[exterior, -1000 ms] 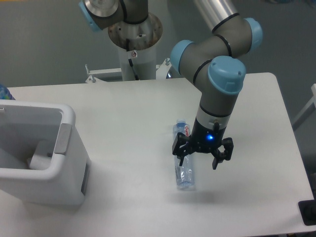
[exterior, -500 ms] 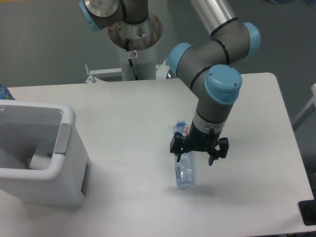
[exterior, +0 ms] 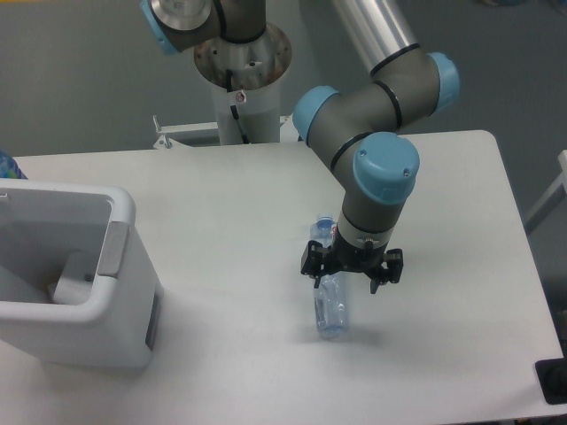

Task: Place the trash in the trash can
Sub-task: 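Lower the gripper around the bottle and close on it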

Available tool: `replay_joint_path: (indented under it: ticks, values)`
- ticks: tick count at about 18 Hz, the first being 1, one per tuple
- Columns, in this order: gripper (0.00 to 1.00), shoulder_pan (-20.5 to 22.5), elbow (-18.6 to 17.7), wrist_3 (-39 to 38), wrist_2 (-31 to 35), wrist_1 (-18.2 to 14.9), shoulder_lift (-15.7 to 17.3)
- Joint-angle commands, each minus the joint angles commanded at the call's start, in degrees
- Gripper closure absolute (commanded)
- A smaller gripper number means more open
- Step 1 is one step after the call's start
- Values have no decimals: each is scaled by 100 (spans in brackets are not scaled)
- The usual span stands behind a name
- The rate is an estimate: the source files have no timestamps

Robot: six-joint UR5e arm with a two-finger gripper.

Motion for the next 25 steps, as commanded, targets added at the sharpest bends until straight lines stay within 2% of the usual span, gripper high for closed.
replay_joint_path:
  ticks: [3, 7, 12, 18, 25]
  values:
    - [0, -97, 44, -44, 342, 17, -132]
    - [0, -237, 281, -219, 536, 35, -474]
    - [0, -404, 360, -246, 774, 62, -773]
    - [0, -571, 422, -255, 1169, 79, -1019]
    - [0, -607, 510, -422, 1336, 97, -1178]
